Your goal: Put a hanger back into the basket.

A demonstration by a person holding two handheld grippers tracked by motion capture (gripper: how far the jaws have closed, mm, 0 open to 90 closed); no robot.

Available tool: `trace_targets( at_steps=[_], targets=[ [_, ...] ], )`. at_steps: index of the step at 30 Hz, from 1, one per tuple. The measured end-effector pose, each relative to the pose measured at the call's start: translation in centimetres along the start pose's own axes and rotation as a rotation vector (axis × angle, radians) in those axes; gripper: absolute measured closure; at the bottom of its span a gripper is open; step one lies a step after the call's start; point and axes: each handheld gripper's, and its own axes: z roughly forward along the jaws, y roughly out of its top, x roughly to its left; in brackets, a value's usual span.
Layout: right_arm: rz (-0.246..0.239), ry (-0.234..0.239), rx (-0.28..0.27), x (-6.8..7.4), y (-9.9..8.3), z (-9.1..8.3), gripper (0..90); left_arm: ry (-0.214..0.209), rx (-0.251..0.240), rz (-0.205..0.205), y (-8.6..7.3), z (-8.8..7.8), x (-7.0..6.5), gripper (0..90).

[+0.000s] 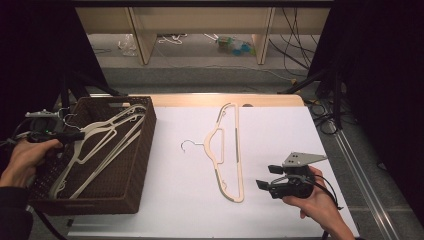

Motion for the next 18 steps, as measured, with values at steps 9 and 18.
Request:
trace_targets(
  at_steps=[9,18],
  targets=[
    [-0.005,-0.003,-0.004,0.0,0.0,0.0,31.7,0.064,-0.114,-0.026,-0.2,-2.7,-0.9,68.1],
    [-0.005,0.000,0.001,0.1,0.0,0.3,31.7,0.034,-0.254,0.033,-1.4,-6.2,-5.7,53.0]
  ],
)
